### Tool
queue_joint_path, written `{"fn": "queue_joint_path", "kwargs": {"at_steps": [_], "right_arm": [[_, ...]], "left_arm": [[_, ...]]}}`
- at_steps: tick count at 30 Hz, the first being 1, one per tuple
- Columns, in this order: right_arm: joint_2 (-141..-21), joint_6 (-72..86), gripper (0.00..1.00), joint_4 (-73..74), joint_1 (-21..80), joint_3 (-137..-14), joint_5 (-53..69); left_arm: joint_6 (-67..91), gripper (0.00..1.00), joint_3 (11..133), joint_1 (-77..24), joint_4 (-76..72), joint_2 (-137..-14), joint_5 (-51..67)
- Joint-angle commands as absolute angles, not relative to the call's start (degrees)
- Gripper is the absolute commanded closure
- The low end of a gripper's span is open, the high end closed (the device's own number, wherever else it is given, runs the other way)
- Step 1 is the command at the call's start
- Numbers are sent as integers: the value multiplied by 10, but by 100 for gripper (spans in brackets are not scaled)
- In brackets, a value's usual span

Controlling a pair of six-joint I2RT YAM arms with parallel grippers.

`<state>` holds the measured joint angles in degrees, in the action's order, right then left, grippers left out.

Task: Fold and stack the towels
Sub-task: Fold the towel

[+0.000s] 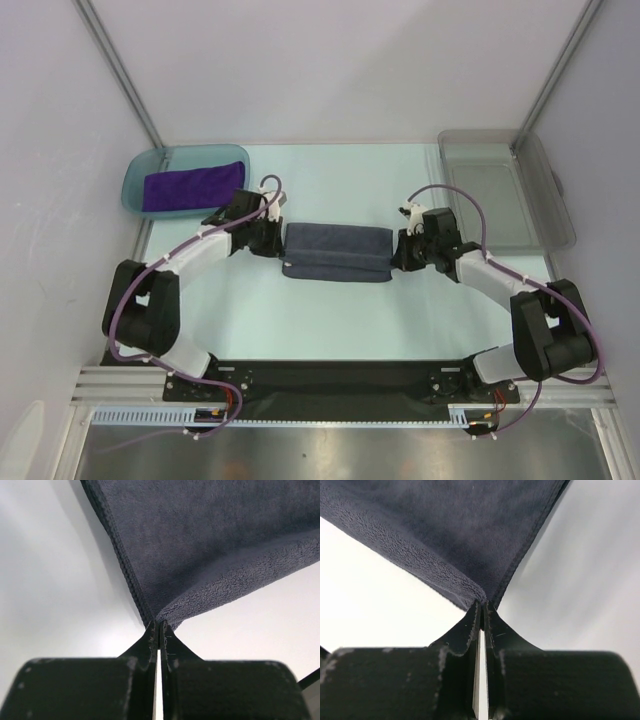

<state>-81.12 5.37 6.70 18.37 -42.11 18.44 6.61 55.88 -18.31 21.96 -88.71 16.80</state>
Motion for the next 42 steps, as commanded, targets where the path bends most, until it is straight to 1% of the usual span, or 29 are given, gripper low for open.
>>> {"fn": "queue_joint_path", "kwargs": {"at_steps": [1, 2, 4, 5, 8, 9, 11, 13, 14, 15, 17, 18, 20, 22, 23, 24, 26, 31, 33, 34, 37, 39, 42], "right_arm": [[-790, 73, 95, 45, 189, -411, 178], [-790, 74, 93, 47, 188, -409, 178], [-788, 76, 89, 55, 191, -408, 179], [-788, 78, 83, 60, 191, -409, 179], [-782, 93, 73, 83, 193, -413, 178], [-775, 99, 70, 89, 194, -416, 178], [-769, 134, 64, 111, 194, -421, 182], [-763, 174, 62, 149, 190, -431, 160], [-760, 199, 62, 158, 189, -433, 159], [-757, 210, 62, 165, 190, -438, 156], [-746, 219, 62, 184, 192, -454, 148], [-744, 230, 62, 190, 192, -461, 141], [-747, 236, 64, 188, 195, -480, 134], [-756, 243, 65, 153, 202, -482, 158], [-775, 243, 66, 142, 206, -481, 164], [-785, 243, 67, 130, 214, -479, 170], [-810, 245, 69, 99, 218, -475, 171], [-891, 236, 75, 41, 220, -455, 164], [-911, 230, 82, 40, 219, -458, 147], [-917, 228, 88, 46, 219, -461, 134], [-923, 217, 91, 68, 218, -480, 120], [-919, 212, 92, 86, 219, -497, 115], [-911, 210, 92, 93, 219, -520, 113]], "left_arm": [[82, 98, 553, -195, 222, -879, 149], [83, 98, 552, -196, 223, -880, 150], [89, 88, 550, -199, 228, -885, 142], [90, 85, 551, -200, 241, -889, 128], [97, 80, 556, -200, 268, -891, 109], [98, 75, 560, -200, 274, -890, 101], [103, 75, 575, -200, 304, -884, 85], [110, 74, 596, -200, 323, -877, 55], [111, 70, 603, -200, 331, -874, 42], [121, 64, 611, -200, 345, -865, 28], [130, 62, 624, -200, 344, -856, 26], [140, 59, 623, -201, 325, -845, 44], [161, 59, 601, -201, 295, -833, 88], [176, 58, 569, -201, 239, -828, 135], [184, 59, 556, -201, 217, -830, 183], [194, 58, 543, -201, 203, -832, 193], [203, 59, 520, -201, 178, -854, 186], [223, 61, 511, -201, 169, -917, 147], [244, 63, 512, -201, 174, -930, 123], [249, 63, 523, -200, 181, -931, 114], [258, 64, 556, -201, 219, -929, 78], [254, 62, 577, -201, 235, -920, 66], [233, 60, 618, -201, 222, -922, 86]]}}
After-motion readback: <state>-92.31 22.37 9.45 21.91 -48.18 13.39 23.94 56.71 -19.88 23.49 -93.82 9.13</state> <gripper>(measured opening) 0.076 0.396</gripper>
